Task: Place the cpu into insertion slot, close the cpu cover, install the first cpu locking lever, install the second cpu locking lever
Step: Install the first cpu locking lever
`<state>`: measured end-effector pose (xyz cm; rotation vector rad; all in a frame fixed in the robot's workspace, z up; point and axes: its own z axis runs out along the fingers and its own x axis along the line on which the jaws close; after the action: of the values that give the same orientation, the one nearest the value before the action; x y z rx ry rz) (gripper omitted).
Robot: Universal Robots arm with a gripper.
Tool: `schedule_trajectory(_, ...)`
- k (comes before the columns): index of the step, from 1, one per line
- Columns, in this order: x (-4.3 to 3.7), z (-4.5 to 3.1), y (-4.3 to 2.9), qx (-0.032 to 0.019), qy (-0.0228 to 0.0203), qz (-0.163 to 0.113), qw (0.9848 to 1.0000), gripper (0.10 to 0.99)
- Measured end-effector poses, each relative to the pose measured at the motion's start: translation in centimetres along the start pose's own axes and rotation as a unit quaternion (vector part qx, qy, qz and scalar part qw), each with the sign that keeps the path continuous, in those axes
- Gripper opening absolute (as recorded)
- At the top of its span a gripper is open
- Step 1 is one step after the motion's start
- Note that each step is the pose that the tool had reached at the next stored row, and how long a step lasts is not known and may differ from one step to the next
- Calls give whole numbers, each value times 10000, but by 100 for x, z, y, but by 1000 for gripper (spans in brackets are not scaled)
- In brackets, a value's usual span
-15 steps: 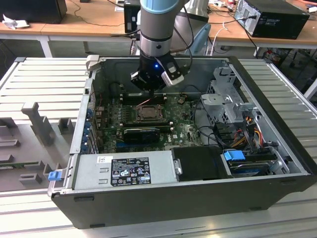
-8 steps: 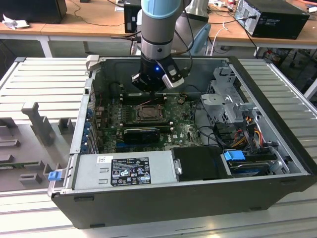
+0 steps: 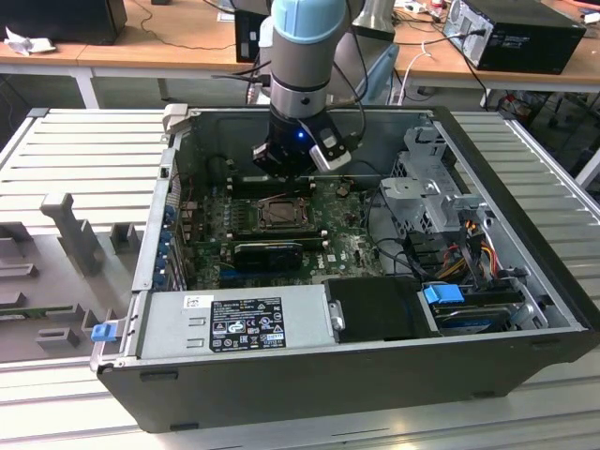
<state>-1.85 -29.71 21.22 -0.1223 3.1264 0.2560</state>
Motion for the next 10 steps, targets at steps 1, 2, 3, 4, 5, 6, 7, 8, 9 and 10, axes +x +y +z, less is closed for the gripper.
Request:
schedule_trajectory(1, -2, 15, -2, 11, 0, 1, 10000, 106)
schedule_trajectory(2, -4, 30, -5, 31, 2, 0, 10000, 106)
schedule_trajectory(3, -7, 43, -8, 58, 4, 0, 10000, 106)
schedule_trajectory(4, -13, 52, -9, 78, 6, -1, 10000, 106)
schedule_trajectory(5, -17, 59, -10, 88, 7, 0, 10000, 106)
schedule_trajectory(6, -19, 64, -11, 97, 8, 0, 10000, 106)
schedule_trajectory(7, -21, 71, -12, 105, 8, 1, 9999, 106)
schedule_trajectory(8, -21, 75, -13, 116, 9, 1, 9999, 106)
schedule_trajectory(9, -21, 79, -13, 161, 12, 1, 9999, 106)
schedule_trajectory(10, -22, 85, -14, 189, 15, 1, 9998, 106)
